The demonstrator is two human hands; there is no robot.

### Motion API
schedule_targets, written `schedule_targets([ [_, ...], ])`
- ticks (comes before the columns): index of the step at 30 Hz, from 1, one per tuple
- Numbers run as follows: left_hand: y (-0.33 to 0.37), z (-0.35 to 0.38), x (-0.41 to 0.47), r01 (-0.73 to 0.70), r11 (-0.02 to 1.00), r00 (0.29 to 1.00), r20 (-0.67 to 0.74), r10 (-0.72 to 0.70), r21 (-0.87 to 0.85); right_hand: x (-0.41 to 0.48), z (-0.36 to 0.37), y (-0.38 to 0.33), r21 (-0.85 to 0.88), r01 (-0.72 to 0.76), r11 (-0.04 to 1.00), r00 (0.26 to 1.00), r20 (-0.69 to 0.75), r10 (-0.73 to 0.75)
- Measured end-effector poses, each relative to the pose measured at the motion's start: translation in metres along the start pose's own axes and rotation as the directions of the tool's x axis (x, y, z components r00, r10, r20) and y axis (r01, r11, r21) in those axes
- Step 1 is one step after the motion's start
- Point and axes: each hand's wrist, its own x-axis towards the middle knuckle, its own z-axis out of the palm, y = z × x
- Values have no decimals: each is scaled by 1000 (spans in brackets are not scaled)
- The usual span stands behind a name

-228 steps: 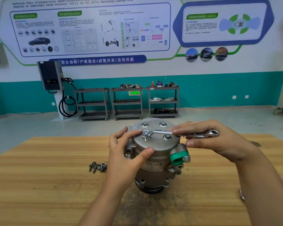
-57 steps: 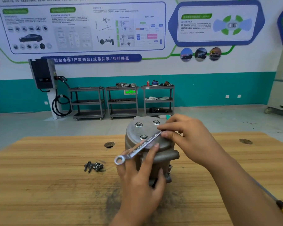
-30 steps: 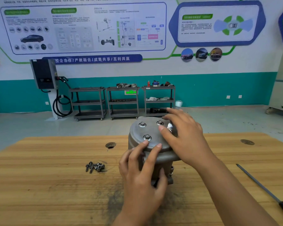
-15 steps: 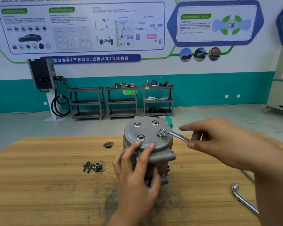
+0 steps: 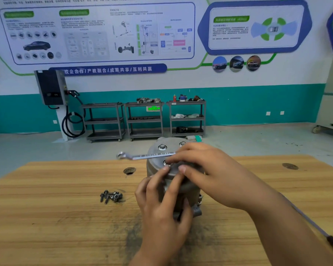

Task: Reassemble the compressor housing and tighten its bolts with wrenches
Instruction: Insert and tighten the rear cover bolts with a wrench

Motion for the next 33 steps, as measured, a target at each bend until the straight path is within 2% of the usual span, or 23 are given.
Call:
schedule_targets([
  [4,2,0,1,-5,1000,1000,17,5,-2,6,12,13,-145,-42,989,995,-100,28],
  [7,2,0,2,-12,1000,1000,19,12,3,9,14,24,-203,-90,975,991,-114,67],
  [14,1,-1,1,-19,1000,1000,23,19,-4,10,16,46,-168,-164,972,977,-164,137],
  [18,0,-2,1,-9,1000,1000,26,9,-13,5,1,55,-160,-282,946,943,-227,243],
  [22,-1,-2,0,4,1000,999,37,-3,-23,-5,-27,57,-276,-379,883,925,-134,355],
  [27,1,-2,0,7,999,999,49,-5,-35,-22,-48,39,-284,-438,853,894,-45,445],
  [30,1,-1,0,8,999,999,48,-6,-36,-32,-53,21,-152,-378,913,911,114,397],
  [33,1,-1,-1,9,1000,999,42,-8,-28,-32,-51,-1,-51,-214,976,950,220,220],
])
